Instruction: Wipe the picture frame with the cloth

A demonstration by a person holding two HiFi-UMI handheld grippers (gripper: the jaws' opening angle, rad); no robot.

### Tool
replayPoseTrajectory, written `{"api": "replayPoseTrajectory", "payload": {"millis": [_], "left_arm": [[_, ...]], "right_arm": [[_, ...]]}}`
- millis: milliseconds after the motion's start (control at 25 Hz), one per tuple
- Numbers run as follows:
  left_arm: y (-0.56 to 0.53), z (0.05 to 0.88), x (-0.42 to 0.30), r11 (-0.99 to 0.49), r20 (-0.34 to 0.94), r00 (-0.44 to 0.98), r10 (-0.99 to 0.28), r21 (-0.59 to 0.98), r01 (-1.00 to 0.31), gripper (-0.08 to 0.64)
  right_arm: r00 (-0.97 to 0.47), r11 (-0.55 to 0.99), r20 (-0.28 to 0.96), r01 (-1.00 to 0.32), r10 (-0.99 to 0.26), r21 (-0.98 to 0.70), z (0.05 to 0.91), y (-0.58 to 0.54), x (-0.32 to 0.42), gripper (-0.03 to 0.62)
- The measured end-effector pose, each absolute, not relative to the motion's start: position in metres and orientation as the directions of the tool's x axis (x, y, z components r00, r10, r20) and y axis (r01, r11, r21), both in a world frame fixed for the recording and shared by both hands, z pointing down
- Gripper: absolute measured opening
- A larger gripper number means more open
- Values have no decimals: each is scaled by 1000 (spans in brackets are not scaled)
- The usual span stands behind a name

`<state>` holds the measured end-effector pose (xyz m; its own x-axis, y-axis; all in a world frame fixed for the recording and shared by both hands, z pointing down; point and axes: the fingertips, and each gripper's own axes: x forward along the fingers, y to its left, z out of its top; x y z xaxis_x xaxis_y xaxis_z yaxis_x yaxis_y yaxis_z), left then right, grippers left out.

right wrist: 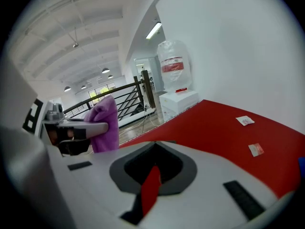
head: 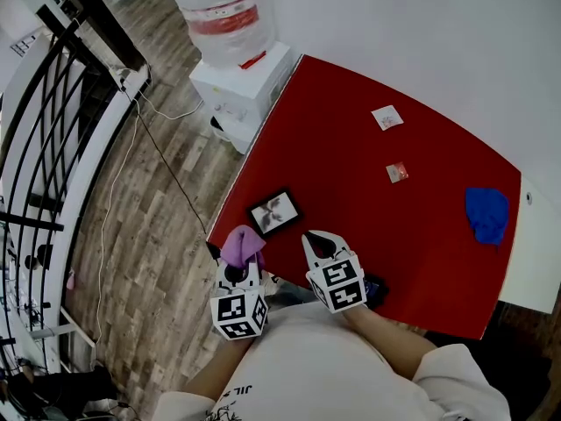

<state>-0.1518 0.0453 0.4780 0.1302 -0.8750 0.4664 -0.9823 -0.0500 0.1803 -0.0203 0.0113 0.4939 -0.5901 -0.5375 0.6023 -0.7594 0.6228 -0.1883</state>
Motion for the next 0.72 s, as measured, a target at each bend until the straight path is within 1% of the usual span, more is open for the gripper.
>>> {"api": "replayPoseTrajectory", "payload": {"millis": [720], "left_arm": [[40, 473, -146, -64, 453, 136, -881, 170, -983, 63]], "right_arm": [[-583, 623, 608, -762, -539, -177, 491, 10, -18, 3]]}}
